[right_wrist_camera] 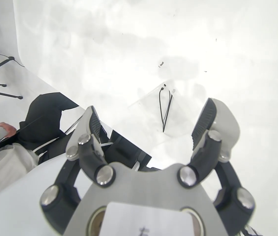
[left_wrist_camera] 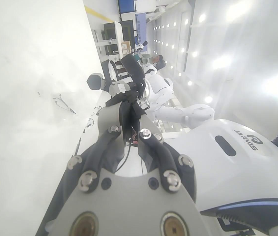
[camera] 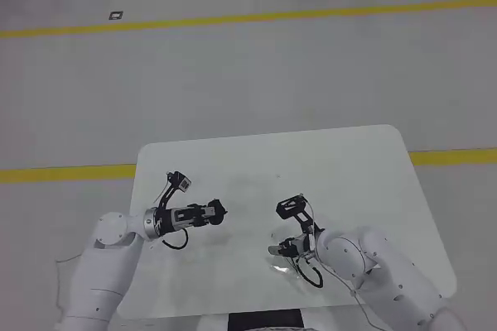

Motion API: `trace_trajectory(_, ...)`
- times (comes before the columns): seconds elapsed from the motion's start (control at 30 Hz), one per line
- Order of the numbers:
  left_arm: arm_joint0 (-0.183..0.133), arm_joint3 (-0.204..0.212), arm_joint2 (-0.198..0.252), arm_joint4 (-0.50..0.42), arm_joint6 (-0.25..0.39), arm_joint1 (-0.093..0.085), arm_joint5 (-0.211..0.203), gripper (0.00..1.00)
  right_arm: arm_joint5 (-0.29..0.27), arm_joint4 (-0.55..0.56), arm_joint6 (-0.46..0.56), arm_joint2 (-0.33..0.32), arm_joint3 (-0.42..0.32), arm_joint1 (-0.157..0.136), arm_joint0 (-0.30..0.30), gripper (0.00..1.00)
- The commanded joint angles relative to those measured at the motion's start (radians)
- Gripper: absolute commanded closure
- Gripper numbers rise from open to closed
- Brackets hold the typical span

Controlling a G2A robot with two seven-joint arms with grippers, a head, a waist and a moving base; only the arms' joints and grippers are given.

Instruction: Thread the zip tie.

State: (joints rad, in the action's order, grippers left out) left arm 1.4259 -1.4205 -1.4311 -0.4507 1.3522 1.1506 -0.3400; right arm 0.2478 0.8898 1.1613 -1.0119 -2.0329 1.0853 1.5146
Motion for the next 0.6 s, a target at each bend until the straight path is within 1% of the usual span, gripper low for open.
trace_trajectory(0.0,0.000,0.000,0.000,0.000,0.000,0.000,0.000,1.00,-0.002,-0.001,-0.004,0.001,0.002,0.000,0.001,0.00)
trace_trajectory(0.07,0.000,0.000,0.000,0.000,0.000,0.000,0.000,1.00,-0.021,0.021,0.009,0.011,0.024,-0.001,0.001,0.00)
trace_trajectory(0.17,0.000,0.000,0.000,0.000,0.000,0.000,0.000,1.00,-0.022,0.070,0.091,0.042,0.047,-0.001,-0.025,0.00)
trace_trajectory(0.2,0.000,0.000,0.000,0.000,0.000,0.000,0.000,1.00,-0.013,0.090,0.112,0.058,0.052,0.001,-0.037,0.00)
trace_trajectory(0.27,0.000,0.000,0.000,0.000,0.000,0.000,0.000,1.00,-0.019,0.102,0.137,0.078,0.058,0.004,-0.052,0.00)
trace_trajectory(0.5,0.000,0.000,0.000,0.000,0.000,0.000,0.000,1.00,-0.019,0.102,0.137,0.078,0.058,0.004,-0.052,0.00)
trace_trajectory(0.57,0.000,0.000,0.000,0.000,0.000,0.000,0.000,1.00,-0.035,0.103,0.112,0.082,0.064,0.005,-0.048,0.00)
